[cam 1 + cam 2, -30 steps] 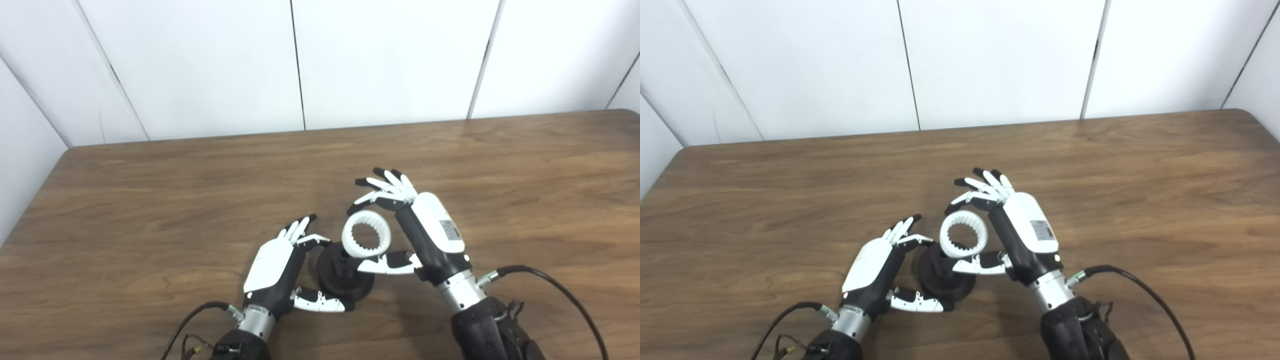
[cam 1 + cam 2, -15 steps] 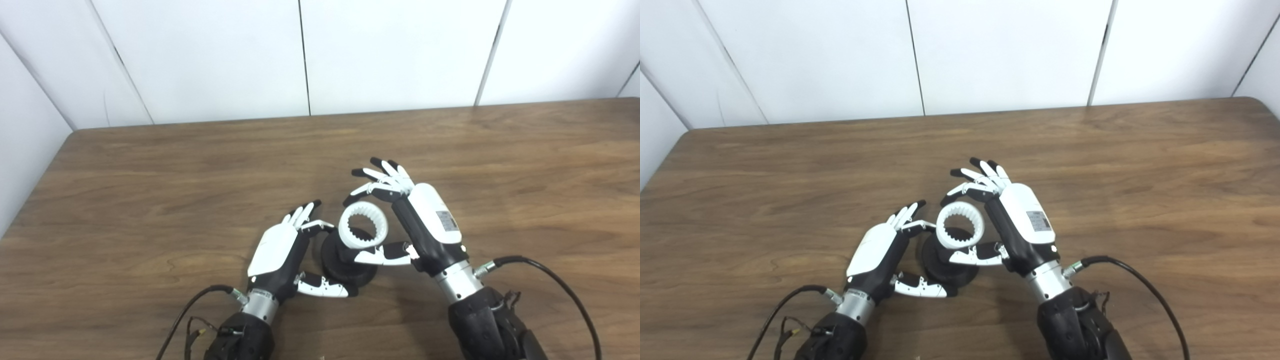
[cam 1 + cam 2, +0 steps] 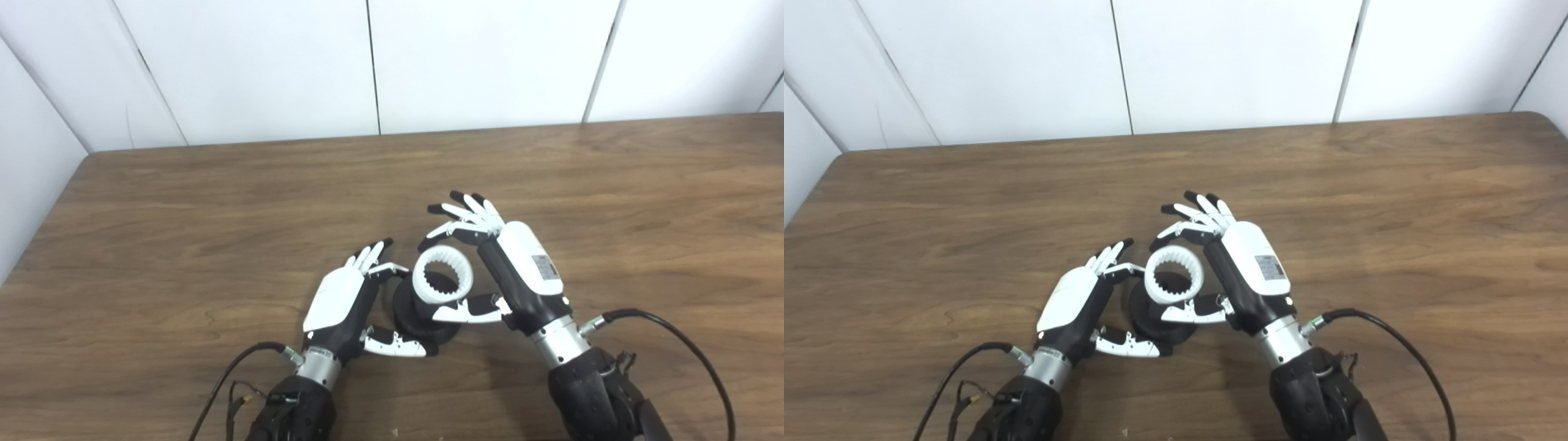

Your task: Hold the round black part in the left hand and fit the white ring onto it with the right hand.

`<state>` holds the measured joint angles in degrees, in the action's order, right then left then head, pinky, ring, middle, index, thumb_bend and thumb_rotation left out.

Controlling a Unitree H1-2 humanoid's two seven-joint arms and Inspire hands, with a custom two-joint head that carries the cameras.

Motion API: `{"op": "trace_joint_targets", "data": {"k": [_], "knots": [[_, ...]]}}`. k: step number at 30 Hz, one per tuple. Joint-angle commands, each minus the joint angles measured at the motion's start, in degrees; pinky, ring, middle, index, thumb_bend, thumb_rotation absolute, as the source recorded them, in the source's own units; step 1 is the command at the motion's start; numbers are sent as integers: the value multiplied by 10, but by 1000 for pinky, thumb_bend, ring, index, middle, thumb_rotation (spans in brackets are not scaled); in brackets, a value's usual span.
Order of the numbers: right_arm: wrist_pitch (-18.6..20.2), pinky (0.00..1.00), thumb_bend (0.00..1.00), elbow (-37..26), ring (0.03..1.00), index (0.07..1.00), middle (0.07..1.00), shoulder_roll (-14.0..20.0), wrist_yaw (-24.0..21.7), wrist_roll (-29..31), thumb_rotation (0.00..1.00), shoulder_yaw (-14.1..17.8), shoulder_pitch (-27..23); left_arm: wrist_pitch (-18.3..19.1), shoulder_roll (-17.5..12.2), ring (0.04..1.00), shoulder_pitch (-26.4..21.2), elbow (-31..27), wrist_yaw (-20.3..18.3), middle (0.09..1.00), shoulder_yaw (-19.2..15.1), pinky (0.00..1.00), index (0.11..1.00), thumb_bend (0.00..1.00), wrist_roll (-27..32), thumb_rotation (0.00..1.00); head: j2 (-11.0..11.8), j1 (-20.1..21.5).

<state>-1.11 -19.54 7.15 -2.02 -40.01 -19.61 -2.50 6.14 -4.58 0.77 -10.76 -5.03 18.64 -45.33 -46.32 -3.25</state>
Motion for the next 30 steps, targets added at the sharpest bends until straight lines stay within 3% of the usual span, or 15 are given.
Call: {"op": "trace_joint_targets", "data": {"k": [1,20,30], "knots": [[-25,1000,515,-12,954,483,853,-5,4,1,146,-2,-8,-5,-1,1000,-19,-18,13,1000,-2,1000,639,977,-6,325,-2,-2],[-21,1000,515,-16,953,483,853,-4,-13,0,146,-6,-6,-2,-1,1000,-21,-22,10,1000,-2,1000,641,968,-7,330,-9,-6],[-20,1000,515,21,961,484,854,-12,-7,-5,143,-5,-17,4,1,1000,-20,-27,5,1000,2,1000,641,971,-11,334,-11,-10]]}}
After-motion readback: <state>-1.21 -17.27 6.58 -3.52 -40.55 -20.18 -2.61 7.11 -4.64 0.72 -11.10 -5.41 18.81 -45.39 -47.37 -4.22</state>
